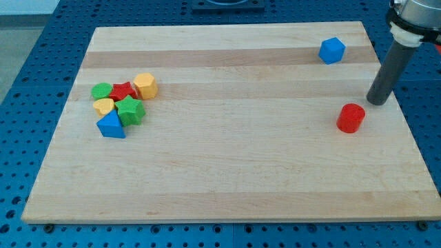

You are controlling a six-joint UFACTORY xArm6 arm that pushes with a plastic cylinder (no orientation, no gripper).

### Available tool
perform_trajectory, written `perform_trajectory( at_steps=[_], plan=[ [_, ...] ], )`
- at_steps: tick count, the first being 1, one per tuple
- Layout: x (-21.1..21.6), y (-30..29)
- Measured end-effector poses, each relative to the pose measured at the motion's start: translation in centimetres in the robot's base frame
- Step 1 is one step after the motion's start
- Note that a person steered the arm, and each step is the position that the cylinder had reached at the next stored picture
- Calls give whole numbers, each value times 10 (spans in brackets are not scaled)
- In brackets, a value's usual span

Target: Slide blue cube towards the center

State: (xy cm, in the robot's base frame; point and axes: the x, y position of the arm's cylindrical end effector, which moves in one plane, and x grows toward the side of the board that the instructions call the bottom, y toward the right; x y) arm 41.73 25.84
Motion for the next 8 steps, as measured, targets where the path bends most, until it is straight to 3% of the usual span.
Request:
perform_trajectory(
  at_steps=[2,3,4,8],
  plan=[
    [-96,21],
    [-166,20],
    [-171,3],
    [-96,-126]
  ],
)
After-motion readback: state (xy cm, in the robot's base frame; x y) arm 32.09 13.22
